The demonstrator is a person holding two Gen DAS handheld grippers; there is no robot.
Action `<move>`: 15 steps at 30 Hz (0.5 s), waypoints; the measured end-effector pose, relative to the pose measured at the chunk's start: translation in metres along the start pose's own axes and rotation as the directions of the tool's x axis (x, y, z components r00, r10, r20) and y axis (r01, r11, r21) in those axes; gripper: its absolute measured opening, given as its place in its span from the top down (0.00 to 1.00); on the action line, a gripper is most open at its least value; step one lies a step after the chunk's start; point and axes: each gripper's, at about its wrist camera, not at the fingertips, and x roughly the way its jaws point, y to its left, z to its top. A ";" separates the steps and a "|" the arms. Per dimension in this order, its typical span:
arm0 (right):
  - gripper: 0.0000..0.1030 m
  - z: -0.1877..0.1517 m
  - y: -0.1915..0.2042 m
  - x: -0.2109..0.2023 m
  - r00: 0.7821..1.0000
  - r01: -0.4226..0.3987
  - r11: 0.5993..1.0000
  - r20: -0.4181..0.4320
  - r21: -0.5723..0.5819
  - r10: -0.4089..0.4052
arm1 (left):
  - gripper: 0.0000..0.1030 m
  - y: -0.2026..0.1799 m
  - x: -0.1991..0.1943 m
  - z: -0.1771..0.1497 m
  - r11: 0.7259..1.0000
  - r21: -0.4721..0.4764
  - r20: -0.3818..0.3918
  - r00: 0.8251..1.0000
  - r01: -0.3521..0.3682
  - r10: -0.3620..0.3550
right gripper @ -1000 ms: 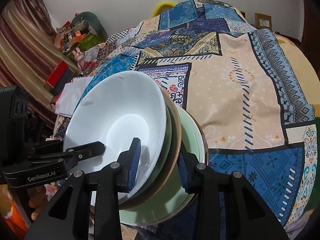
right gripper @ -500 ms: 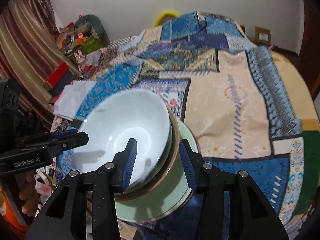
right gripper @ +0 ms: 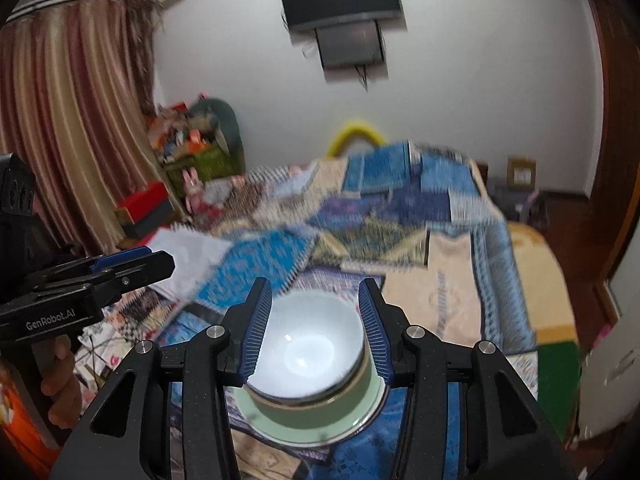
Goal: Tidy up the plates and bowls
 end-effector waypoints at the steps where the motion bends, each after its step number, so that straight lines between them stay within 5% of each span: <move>1: 0.59 0.004 0.003 -0.008 1.000 -0.004 1.000 0.026 -0.008 0.004 | 0.43 -0.003 -0.007 0.002 1.000 0.010 0.026 1.000 -0.009 0.009; 8: 0.47 0.012 0.017 -0.045 0.988 -0.008 0.999 0.157 -0.045 0.015 | 0.30 -0.015 -0.051 0.005 0.996 0.057 0.190 0.980 -0.071 0.059; 10: 0.42 0.013 0.020 -0.052 0.983 -0.010 0.998 0.181 -0.054 0.020 | 0.18 -0.017 -0.060 0.005 0.995 0.064 0.221 0.974 -0.074 0.058; 15: 0.26 0.014 0.020 -0.063 0.973 -0.014 0.999 0.227 -0.052 0.026 | 0.06 -0.026 -0.080 0.000 0.990 0.091 0.302 0.950 -0.105 0.073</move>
